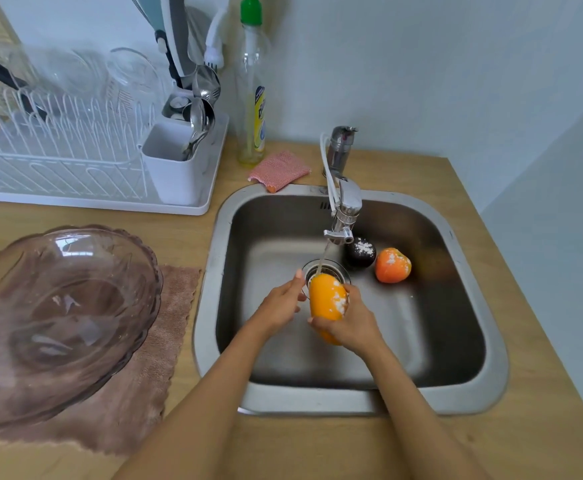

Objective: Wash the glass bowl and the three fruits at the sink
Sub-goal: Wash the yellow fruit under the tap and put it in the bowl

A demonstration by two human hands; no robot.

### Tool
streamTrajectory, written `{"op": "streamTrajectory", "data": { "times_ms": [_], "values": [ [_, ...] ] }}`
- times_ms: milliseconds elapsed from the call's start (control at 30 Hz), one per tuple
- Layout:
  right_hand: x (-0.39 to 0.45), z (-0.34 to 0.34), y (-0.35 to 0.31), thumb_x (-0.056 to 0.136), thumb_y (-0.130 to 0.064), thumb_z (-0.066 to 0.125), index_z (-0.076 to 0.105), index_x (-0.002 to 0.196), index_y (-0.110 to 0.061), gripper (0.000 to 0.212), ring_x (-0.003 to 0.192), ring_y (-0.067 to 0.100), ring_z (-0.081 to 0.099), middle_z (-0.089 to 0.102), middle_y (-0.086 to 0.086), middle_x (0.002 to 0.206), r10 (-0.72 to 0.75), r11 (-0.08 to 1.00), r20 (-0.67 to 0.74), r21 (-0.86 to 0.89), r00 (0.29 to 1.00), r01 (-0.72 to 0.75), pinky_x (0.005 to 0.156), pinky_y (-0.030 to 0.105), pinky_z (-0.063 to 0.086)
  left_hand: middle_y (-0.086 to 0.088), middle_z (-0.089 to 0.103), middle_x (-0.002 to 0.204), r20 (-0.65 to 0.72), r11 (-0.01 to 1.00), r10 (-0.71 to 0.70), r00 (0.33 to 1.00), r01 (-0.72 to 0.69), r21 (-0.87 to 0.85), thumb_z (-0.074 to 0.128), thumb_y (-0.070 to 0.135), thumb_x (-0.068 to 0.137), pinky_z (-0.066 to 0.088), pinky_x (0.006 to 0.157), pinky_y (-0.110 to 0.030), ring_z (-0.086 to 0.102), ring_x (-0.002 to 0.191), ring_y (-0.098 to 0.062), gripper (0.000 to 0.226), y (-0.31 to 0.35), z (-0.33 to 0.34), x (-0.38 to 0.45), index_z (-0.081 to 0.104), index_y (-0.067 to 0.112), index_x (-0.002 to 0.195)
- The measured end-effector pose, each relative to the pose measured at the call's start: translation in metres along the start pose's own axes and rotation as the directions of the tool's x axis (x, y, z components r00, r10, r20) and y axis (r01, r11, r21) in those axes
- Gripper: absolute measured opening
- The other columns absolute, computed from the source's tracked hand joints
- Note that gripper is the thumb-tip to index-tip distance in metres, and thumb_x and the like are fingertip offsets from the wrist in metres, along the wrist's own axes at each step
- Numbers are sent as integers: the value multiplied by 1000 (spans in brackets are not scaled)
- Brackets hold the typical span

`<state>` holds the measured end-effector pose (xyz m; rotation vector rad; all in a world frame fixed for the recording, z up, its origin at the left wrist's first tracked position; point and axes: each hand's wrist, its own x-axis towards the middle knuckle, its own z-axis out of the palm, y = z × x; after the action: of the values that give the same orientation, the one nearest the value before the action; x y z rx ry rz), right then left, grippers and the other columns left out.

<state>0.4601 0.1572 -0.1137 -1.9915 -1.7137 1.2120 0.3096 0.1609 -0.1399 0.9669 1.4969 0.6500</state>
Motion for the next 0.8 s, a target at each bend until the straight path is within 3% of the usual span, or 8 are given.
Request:
{"op": "streamTrajectory", "data": {
  "times_ms": [100,200,367,433,533,567,667,800],
  "values": [
    [-8,8,-4,68,-42,82,26,144,-27,95,109,19,53,51,-2,126,-84,996,41,17,996,83,84,24,41,-5,55,134,62,999,-35,997,38,-37,31,62,94,51,93,-36,58,111,-22,62,-2,0,0,44,21,138],
    [-9,10,-3,71,-41,81,30,144,-32,90,107,15,53,47,-8,122,-120,983,94,151,988,105,82,22,45,-9,56,133,13,993,-43,999,44,-114,34,56,97,52,94,-37,60,110,-23,57,0,-6,0,45,18,138],
    [0,2,-7,97,-33,53,50,138,-24,43,107,17,60,59,2,125,-98,872,84,487,992,45,68,15,49,-13,53,136,-73,953,-112,991,87,-289,28,53,99,47,99,-42,56,118,-29,58,7,-10,3,36,17,143],
    [7,2,-9,97,-34,53,55,134,-22,39,101,16,60,61,2,120,-93,893,30,445,995,70,67,16,51,-13,51,138,-76,953,-118,990,92,-289,26,54,98,46,103,-46,55,121,-31,59,8,-9,5,34,18,144],
    [21,10,-10,89,-45,61,61,118,-28,34,99,20,64,66,6,113,-55,939,-44,337,998,66,79,35,58,-12,49,141,-69,972,-74,995,56,-227,23,56,98,45,105,-48,54,123,-30,60,7,-6,8,31,22,146],
    [24,12,-11,86,-49,62,63,110,-28,31,95,20,65,68,5,108,-31,944,-65,325,997,50,77,37,58,-12,49,141,-65,977,-59,996,44,-208,22,57,97,45,105,-49,54,123,-29,60,7,-5,9,31,23,146],
    [36,10,-19,87,-52,57,65,95,-21,33,79,19,65,67,4,91,40,956,-137,293,990,1,55,28,53,-10,49,140,-56,988,-29,998,20,-156,22,59,96,45,105,-47,54,122,-27,60,6,-2,14,32,24,144],
    [44,5,-12,91,-46,56,64,100,-20,29,70,17,65,68,5,88,-42,951,-50,303,998,56,51,25,50,-12,47,142,-125,988,-40,991,20,-155,20,61,96,44,105,-49,53,123,-29,64,11,-2,33,31,23,147]
  ]
}}
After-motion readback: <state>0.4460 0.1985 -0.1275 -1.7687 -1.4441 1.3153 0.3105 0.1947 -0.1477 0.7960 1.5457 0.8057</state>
